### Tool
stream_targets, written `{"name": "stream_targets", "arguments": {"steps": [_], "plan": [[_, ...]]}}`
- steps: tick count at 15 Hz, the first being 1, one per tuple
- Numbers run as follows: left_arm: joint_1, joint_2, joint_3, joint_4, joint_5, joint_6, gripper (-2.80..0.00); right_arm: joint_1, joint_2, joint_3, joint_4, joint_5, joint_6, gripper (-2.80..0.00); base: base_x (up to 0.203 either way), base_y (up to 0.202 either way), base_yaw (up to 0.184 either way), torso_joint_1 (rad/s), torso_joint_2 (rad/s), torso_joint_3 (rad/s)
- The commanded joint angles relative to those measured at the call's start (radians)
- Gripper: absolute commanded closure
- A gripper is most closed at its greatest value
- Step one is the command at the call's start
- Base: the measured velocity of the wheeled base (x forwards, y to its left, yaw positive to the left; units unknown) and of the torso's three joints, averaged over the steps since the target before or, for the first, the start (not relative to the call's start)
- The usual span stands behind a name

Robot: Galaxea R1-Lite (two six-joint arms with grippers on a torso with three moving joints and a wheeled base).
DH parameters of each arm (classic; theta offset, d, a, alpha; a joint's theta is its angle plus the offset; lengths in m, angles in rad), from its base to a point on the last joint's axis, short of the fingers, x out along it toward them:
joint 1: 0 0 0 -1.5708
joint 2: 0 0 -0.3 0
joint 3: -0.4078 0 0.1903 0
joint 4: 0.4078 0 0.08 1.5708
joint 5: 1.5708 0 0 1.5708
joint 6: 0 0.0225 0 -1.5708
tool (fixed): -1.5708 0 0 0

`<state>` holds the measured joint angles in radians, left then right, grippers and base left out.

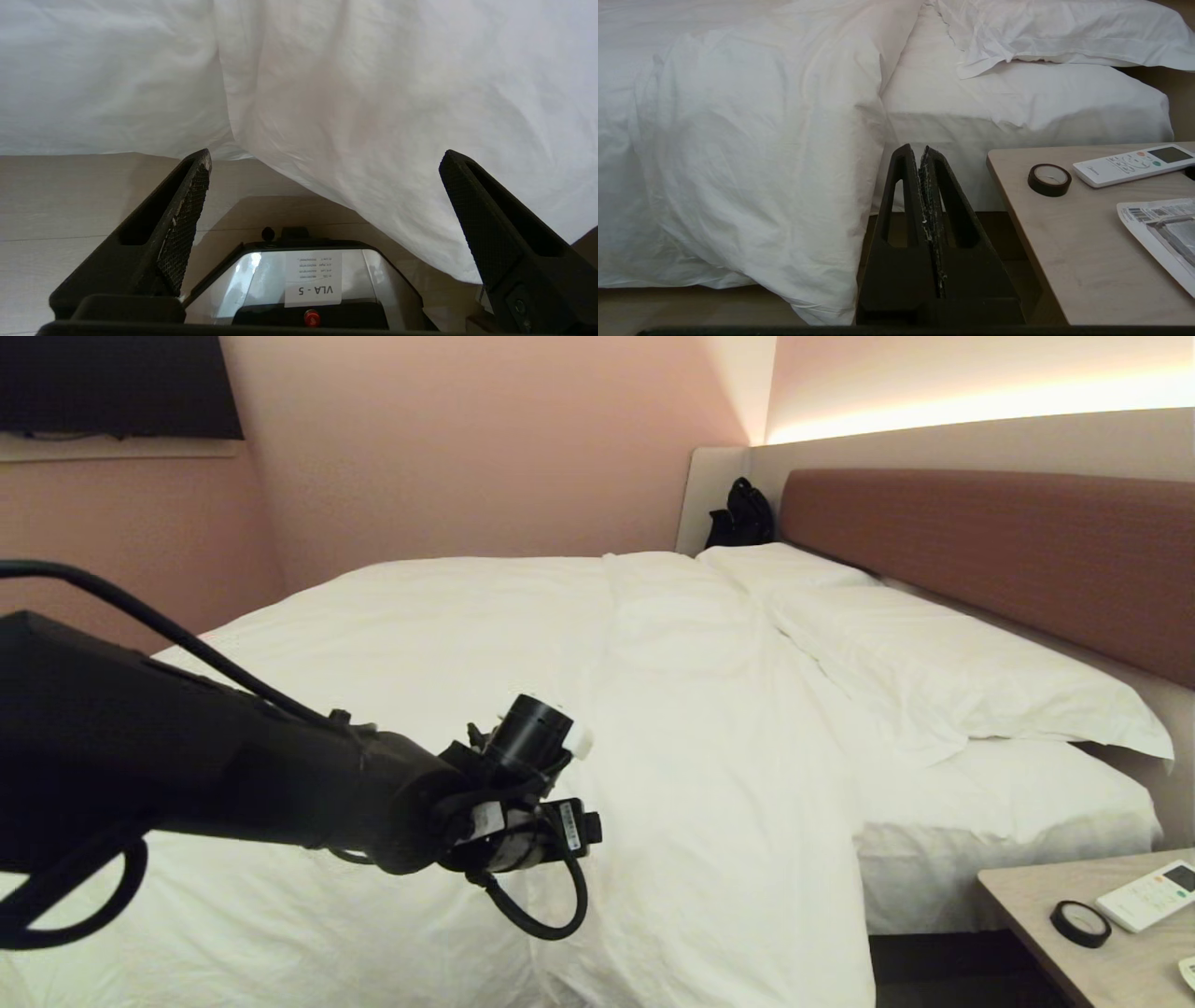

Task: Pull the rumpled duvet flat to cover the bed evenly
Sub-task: Flatten the corners of the folded blanket

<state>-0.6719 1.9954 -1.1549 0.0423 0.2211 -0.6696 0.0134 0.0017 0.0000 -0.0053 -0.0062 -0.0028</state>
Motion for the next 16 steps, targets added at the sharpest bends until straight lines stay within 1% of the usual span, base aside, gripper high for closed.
{"name": "stream_targets", "arguments": {"steps": [1, 2, 4, 7, 8, 10, 11, 12, 14, 15, 16], "plan": [[0.0, 0.026, 0.005, -0.051, -0.002, 0.001, 0.0, 0.0, 0.001, 0.0, -0.001, 0.0, 0.0, 0.0, 0.0, 0.0, 0.0, 0.0, 0.0, 0.0], [0.0, 0.045, 0.006, -0.079, -0.001, 0.014, 0.0, 0.0, 0.001, 0.0, -0.001, 0.0, 0.0, 0.0, 0.0, 0.0, 0.0, 0.0, 0.0, 0.0], [0.002, 0.081, 0.004, -0.097, 0.001, 0.038, 0.0, 0.0, 0.001, 0.0, -0.001, 0.0, -0.002, 0.0, 0.0, 0.0, 0.0, 0.0, 0.0, 0.0], [0.002, 0.171, 0.006, -0.11, 0.004, 0.127, 0.0, 0.0, 0.001, 0.0, -0.001, 0.0, -0.001, 0.0, 0.0, 0.0, 0.0, 0.0, 0.0, 0.0], [0.002, 0.207, 0.016, -0.138, 0.004, 0.184, 0.0, 0.0, 0.001, 0.0, -0.001, 0.0, -0.001, 0.0, 0.0, 0.0, 0.0, 0.0, 0.0, 0.0], [0.002, 0.247, 0.062, -0.232, 0.006, 0.315, 0.0, 0.0, 0.001, 0.0, -0.002, 0.0, -0.002, 0.0, 0.0, 0.0, 0.0, 0.0, 0.0, 0.0], [0.002, 0.258, 0.086, -0.285, 0.006, 0.368, 0.0, 0.0, 0.001, 0.0, -0.001, 0.0, 0.0, 0.0, 0.0, 0.0, 0.0, 0.0, 0.0, 0.0], [0.003, 0.264, 0.105, -0.324, 0.005, 0.401, 0.0, 0.0, 0.001, 0.0, -0.001, 0.0, 0.0, 0.0, 0.0, 0.0, 0.0, 0.0, 0.0, 0.0], [0.008, 0.272, 0.18, -0.475, 0.002, 0.514, 0.0, 0.0, 0.001, 0.0, -0.001, 0.0, -0.001, 0.0, 0.0, 0.0, 0.0, 0.0, 0.0, 0.0], [0.016, 0.277, 0.233, -0.576, 0.0, 0.596, 0.0, 0.0, 0.001, 0.0, -0.001, 0.0, 0.0, 0.0, 0.0, 0.0, 0.0, 0.0, 0.0, 0.0], [0.028, 0.282, 0.278, -0.66, -0.004, 0.664, 0.0, 0.0, 0.001, 0.0, -0.001, 0.0, 0.0, 0.0, 0.0, 0.0, 0.0, 0.0, 0.0, 0.0]]}}
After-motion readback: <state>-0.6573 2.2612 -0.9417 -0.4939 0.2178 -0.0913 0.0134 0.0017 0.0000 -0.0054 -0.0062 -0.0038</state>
